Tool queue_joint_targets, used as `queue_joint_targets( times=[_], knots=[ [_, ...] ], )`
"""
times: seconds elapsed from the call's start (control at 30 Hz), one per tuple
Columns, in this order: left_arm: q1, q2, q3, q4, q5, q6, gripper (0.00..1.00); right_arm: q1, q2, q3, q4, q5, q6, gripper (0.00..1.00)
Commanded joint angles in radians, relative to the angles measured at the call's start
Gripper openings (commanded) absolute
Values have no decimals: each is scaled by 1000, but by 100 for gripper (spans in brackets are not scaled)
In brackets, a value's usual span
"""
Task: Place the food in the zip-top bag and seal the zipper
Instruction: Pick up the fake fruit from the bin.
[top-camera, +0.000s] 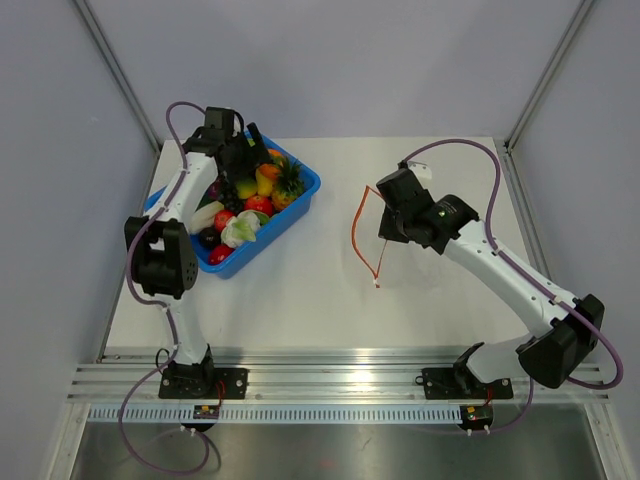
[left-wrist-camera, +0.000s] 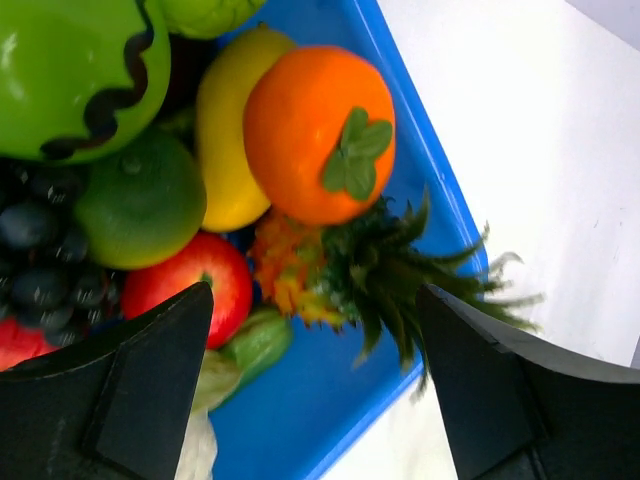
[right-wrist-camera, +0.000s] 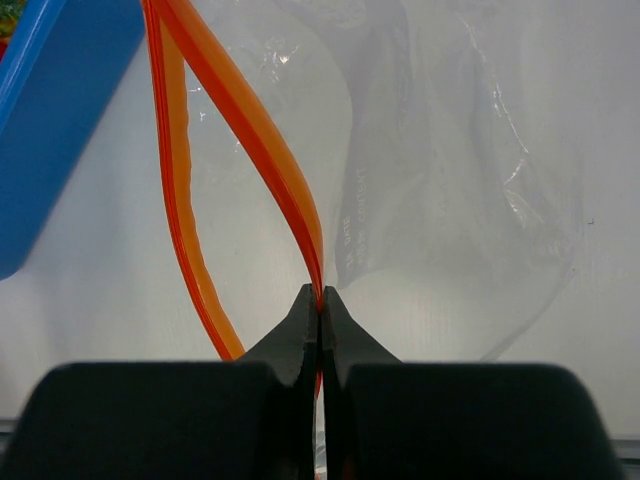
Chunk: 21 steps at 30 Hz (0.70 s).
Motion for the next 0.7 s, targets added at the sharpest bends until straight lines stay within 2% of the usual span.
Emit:
queue_joint_targets(
  times=[0.0, 0.27, 0.63, 0.67],
  knots=[
    [17, 46, 44, 146, 76, -22, 87, 6, 11, 56, -26, 37, 1, 0],
    [25, 172, 87, 205, 122, 7, 82, 6, 44, 90, -49, 46, -10, 0],
    [25, 209, 44, 329, 134, 15, 73, 6, 72, 87, -49, 27, -10, 0],
    [25, 209, 34, 347, 133, 18, 69, 6, 72, 85, -48, 24, -8, 0]
  ],
)
